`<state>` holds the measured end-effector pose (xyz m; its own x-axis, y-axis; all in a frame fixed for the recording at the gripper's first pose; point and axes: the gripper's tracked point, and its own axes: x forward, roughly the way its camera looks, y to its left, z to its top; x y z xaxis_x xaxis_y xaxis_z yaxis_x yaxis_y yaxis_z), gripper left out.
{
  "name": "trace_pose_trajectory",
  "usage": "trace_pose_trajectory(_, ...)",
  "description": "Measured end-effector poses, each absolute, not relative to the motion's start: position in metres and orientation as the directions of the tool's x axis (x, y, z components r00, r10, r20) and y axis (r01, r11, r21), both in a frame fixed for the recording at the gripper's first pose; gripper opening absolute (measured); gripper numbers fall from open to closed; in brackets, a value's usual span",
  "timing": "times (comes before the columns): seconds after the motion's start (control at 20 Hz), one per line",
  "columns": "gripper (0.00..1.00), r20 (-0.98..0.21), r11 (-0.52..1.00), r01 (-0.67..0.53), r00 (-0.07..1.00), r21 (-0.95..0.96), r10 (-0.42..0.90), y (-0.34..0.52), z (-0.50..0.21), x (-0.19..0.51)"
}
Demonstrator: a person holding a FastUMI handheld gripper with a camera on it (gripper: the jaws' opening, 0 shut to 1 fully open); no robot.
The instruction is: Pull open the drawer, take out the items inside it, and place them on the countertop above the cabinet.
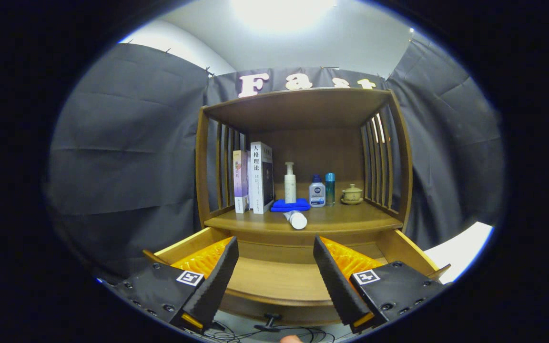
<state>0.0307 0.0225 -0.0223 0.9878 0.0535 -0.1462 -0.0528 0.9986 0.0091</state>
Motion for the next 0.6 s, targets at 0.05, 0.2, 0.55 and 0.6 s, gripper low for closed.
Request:
trace_pose_trajectory(0.05, 0.98, -0.147, 0.999, -0.048, 0.988, 0.015, 0.049, 0.024, -0.029, 0.024)
trace_pose_trajectory(0.2, 0.98, -0.148, 0.999, -0.039, 0.988, 0.005, 0.039, 0.023, -0.047, 0.009)
trace_pose_trajectory(0.55, 0.99, -0.11, 0.995, -0.051, 0.993, -0.081, 0.042, 0.026, -0.077, -0.027)
trace_pose_trajectory(0.6, 0.99, -0.12, 0.995, -0.049, 0.992, -0.089, 0.038, 0.026, -0.086, -0.029)
